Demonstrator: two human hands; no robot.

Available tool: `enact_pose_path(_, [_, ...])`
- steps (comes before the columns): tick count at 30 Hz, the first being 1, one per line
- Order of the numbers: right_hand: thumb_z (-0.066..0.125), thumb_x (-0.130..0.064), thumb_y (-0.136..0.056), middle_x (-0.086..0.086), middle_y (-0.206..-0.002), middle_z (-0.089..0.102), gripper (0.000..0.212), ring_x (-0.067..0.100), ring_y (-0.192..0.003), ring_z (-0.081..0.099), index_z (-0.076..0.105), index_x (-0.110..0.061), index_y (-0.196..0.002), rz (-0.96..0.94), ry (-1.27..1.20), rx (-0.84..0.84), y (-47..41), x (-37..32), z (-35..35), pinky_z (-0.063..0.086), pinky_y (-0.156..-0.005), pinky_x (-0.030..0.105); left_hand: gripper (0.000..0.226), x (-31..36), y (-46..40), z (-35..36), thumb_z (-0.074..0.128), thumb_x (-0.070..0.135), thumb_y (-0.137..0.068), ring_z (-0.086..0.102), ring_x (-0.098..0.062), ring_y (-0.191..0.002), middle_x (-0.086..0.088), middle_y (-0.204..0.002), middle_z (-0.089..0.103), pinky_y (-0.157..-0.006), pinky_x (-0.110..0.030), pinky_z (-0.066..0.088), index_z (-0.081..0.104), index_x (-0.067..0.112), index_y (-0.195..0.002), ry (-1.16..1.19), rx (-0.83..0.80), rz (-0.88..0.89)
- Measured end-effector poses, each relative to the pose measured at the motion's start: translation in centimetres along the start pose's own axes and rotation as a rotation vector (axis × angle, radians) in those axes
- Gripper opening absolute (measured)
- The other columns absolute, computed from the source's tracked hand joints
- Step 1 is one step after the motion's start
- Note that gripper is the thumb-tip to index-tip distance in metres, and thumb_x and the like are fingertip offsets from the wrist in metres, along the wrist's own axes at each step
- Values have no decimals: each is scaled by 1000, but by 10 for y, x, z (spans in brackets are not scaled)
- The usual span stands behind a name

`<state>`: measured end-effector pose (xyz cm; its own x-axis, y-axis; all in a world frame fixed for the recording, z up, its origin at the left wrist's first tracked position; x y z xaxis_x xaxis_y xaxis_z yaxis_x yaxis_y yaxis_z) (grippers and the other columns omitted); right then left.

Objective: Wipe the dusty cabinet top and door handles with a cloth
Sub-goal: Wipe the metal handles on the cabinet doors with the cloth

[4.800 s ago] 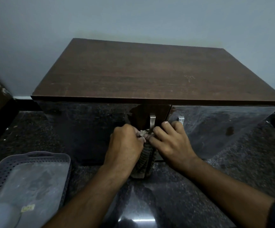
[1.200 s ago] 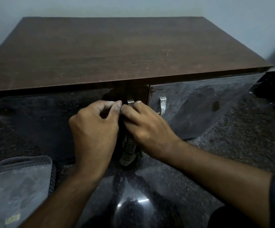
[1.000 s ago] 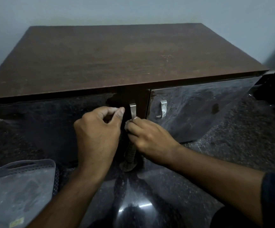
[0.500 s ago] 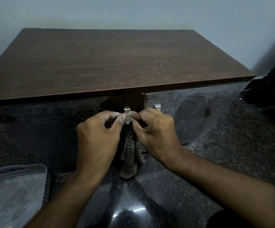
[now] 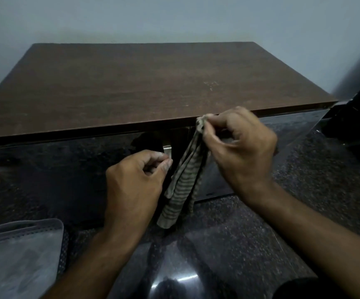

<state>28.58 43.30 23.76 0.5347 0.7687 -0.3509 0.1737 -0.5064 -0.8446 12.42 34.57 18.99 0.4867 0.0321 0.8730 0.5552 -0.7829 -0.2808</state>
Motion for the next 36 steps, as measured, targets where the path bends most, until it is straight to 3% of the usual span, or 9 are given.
enact_pose_path(3, [70, 0, -87, 14, -72, 62, 19, 24, -65, 58, 64, 5, -70, -67, 30, 0, 2, 0, 2, 48, -61, 32, 7, 4, 2, 5, 81, 22, -80, 68, 2, -70, 16, -75, 72, -62, -2, 46, 79, 25, -87, -7, -25, 34])
enact_pose_path(7, [67, 5, -85, 15, -75, 55, 17, 28, -68, 53, 58, 0, -72, -180, -33, -290, 24, -12, 39, 44, -63, 37, 8, 7, 7, 10, 79, 21, -81, 68, 1, -73, 17, -75, 72, -62, -2, 45, 78, 26, -87, -36, -69, 46])
enact_pose_path(11, [68, 3, -88, 14, -73, 57, 20, 27, -65, 55, 59, 0, -71, -160, -32, -209, 17, -7, 27, 45, -63, 34, 7, 5, 8, 10, 79, 20, -81, 69, 1, -72, 14, -73, 73, -60, -2, 45, 79, 23, -87, -3, -125, 9])
enact_pose_path(15, [68, 0, -89, 11, -75, 60, 18, 17, -65, 54, 60, 1, -72, -78, 5, -124, 14, -6, 18, 43, -60, 22, 11, 3, 8, 12, 79, 22, -82, 69, -1, -66, 11, -71, 72, -59, -11, 53, 78, 23, -93, 16, -171, -38])
enact_pose_path(21, [78, -6, -76, 0, -70, 65, 12, 7, -62, 59, 69, -9, -68, 169, -62, -379, 21, -6, 16, 44, -57, 15, 15, -1, 13, 29, 77, 30, -81, 65, 3, -52, 11, -66, 72, -53, -19, 52, 73, 27, -94, 4, -303, -186])
enact_pose_path(25, [81, -12, -75, -4, -67, 68, 8, 10, -65, 64, 74, -15, -73, 237, -296, -433, 1, -33, -14, 50, -57, 21, 22, 1, 10, 23, 68, 46, -71, 62, -2, -47, 10, -60, 68, -47, -24, 49, 64, 31, -87, -36, -257, -187])
enact_pose_path(29, [85, -17, -76, 4, -70, 71, 11, 15, -62, 66, 74, -16, -75, 500, -448, -608, 5, -6, -18, 56, -57, 34, 12, 2, 12, 26, 75, 32, -84, 60, -2, -45, 9, -54, 66, -46, -29, 51, 74, 25, -74, -29, -336, -159])
enact_pose_path(33, [80, -26, -79, -1, -91, 74, 16, 14, -84, 72, 76, -20, -93, 560, -463, -777, 30, 12, -19, 62, -74, 44, 19, -4, 12, 36, 63, 3, -89, 54, -11, -44, -1, -56, 64, -52, -27, 45, 76, 14, -79, 235, -479, -370])
enact_pose_path(36, [69, -27, -88, -9, -114, 73, 33, 8, -109, 68, 70, -24, -121, 594, -571, -850, 43, 14, -15, 58, -92, 34, 20, -1, 12, 37, 59, 2, -94, 53, -13, -49, -7, -61, 66, -57, -27, 43, 76, 8, -88, 424, -506, -448])
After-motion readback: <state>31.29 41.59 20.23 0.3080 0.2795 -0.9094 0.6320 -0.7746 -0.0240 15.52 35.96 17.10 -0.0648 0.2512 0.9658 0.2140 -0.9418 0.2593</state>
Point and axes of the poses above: each hand's wrist, its own y-axis away from the middle knuckle, its own z-axis out of the palm, x = y × z, the point moved 4 cm from there along -y, towards the middle knuckle
